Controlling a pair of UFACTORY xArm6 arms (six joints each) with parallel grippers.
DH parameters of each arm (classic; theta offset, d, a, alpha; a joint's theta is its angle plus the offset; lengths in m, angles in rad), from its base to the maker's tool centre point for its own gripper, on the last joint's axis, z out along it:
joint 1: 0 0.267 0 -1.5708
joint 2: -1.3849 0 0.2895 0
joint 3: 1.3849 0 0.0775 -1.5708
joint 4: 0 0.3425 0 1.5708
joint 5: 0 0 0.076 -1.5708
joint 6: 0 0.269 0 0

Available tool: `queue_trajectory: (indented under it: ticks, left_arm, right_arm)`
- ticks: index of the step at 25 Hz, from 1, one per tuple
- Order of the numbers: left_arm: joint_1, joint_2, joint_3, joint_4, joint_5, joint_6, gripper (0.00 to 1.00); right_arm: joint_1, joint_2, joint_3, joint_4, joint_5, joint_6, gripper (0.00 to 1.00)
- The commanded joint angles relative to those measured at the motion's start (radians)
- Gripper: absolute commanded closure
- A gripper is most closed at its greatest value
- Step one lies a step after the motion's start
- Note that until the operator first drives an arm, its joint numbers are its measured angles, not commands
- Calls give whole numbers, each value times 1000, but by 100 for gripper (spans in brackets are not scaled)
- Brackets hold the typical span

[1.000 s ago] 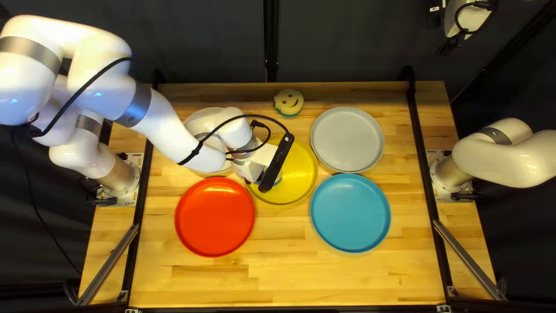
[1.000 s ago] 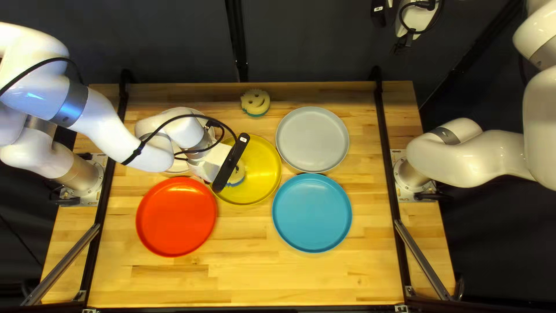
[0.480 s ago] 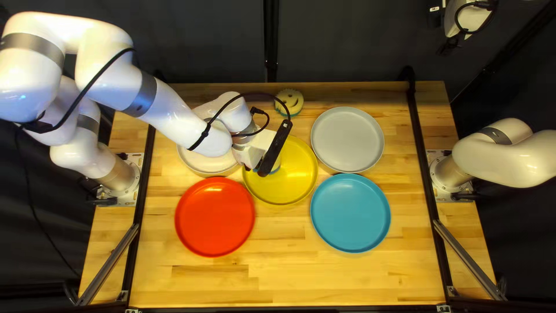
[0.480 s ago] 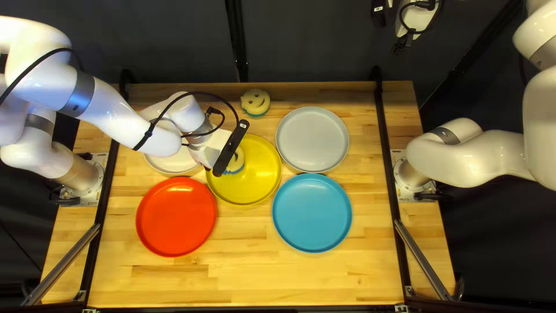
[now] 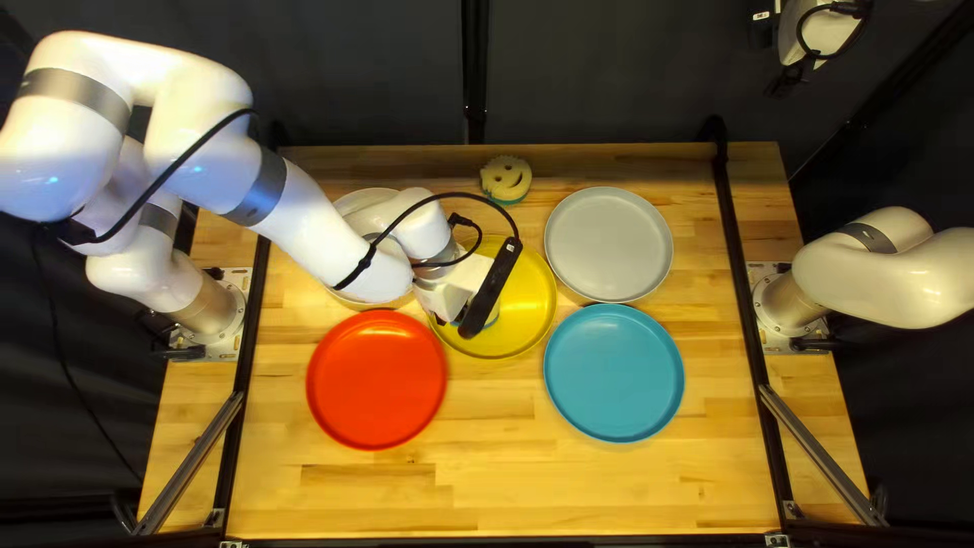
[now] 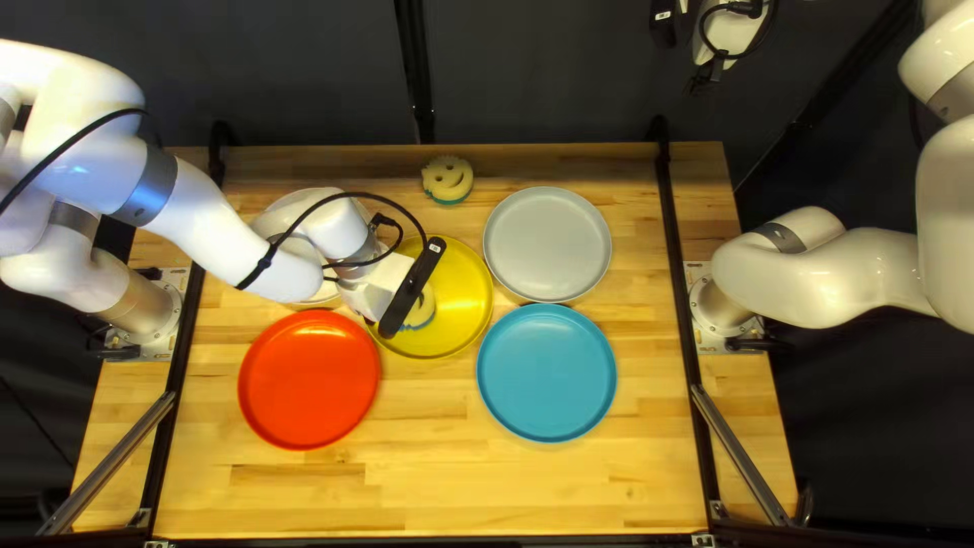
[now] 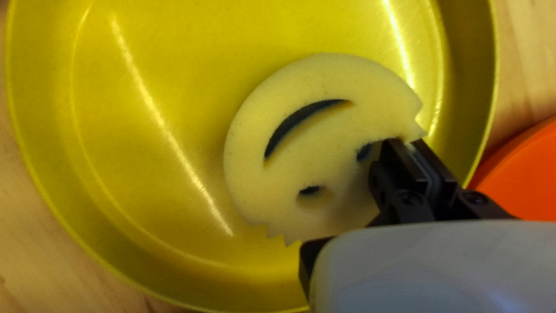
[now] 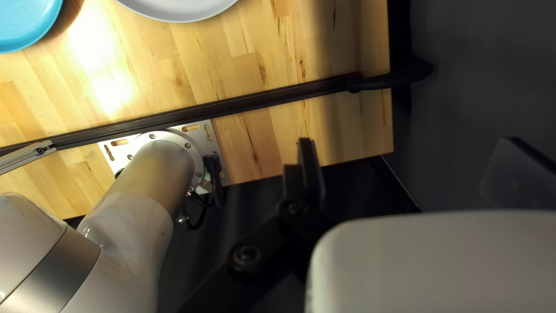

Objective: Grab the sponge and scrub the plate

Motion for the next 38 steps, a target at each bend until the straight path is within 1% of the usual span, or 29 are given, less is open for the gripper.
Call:
queue_trajectory:
  ticks: [1, 6, 12, 15, 18, 22, 29, 32, 38]
  left_arm:
    - [18, -5, 2, 8, 13, 10, 100]
    - [85, 4, -5, -6, 24, 75, 100]
    - [170, 56, -62, -6, 55, 144, 100]
    - [185, 65, -70, -14, 61, 160, 100]
    - [165, 51, -60, -5, 59, 135, 100]
    - [109, 23, -26, -8, 38, 95, 100]
    - [15, 20, -6, -14, -6, 38, 100]
    - [-9, 26, -4, -19, -20, 28, 100]
    - [23, 44, -47, 10, 7, 34, 100]
  right_arm:
    - [0, 0, 0, 0, 0, 0, 0]
    - [0, 0, 0, 0, 0, 0, 0]
    - [0, 0, 0, 0, 0, 0, 0]
    - [0, 0, 0, 0, 0, 0, 0]
    - [0, 0, 0, 0, 0, 0, 0]
    - [0, 0, 0, 0, 0, 0, 0]
    - [0, 0, 0, 0, 0, 0, 0]
    - [0, 0, 0, 0, 0, 0, 0]
    - [0, 0, 0, 0, 0, 0, 0]
